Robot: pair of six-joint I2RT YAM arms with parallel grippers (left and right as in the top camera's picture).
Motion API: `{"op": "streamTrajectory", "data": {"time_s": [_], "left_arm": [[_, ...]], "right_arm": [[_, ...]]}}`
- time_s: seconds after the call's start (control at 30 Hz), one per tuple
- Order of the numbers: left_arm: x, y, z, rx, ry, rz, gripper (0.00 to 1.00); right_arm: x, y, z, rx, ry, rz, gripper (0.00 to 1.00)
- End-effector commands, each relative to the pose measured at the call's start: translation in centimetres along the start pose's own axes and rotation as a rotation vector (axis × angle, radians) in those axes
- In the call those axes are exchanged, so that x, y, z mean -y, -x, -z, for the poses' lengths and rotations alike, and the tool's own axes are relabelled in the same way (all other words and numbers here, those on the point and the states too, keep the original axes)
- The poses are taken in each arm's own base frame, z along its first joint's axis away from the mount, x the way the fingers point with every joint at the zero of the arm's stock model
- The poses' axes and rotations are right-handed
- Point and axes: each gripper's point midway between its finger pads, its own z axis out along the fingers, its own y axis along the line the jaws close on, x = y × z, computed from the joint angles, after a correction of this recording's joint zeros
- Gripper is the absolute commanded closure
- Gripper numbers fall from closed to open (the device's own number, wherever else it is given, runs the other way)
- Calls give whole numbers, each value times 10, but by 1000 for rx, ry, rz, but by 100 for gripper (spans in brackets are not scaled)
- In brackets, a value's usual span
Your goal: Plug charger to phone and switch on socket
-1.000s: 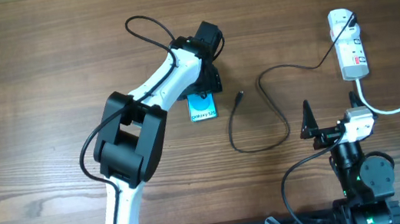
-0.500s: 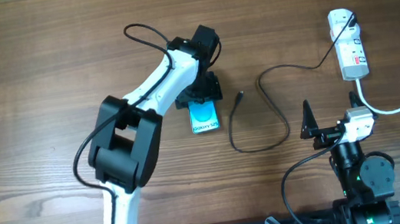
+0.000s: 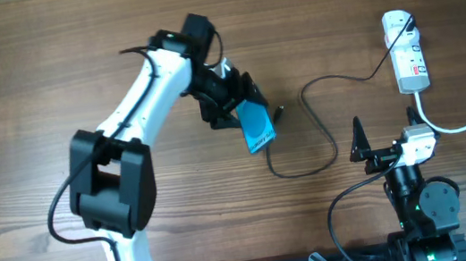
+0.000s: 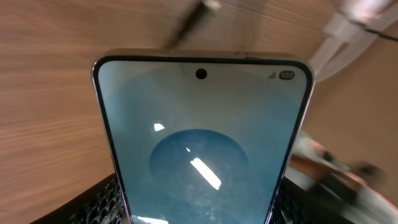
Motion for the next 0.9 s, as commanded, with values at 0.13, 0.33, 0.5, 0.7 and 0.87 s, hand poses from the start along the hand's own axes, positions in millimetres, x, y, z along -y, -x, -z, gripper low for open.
{"op": "streamTrajectory", "data": {"time_s": [0.13,0.33,0.5,0.7,0.87], "left_arm": [[69,-23,84,-201,-580,-14,29],[70,-18,117,-224,-719,2,27],[63,-10,138,-208,-775,39,28],[52,1,154,-187,-796,110,27],[51,1,155,-189,-796,121,27]], "right_arm": [[-2,1,0,5,13,13,0],[-2,1,0,5,13,13,0],[-2,1,0,5,13,12,0],[-2,1,0,5,13,12,0],[-2,1,0,6,13,13,0]]}}
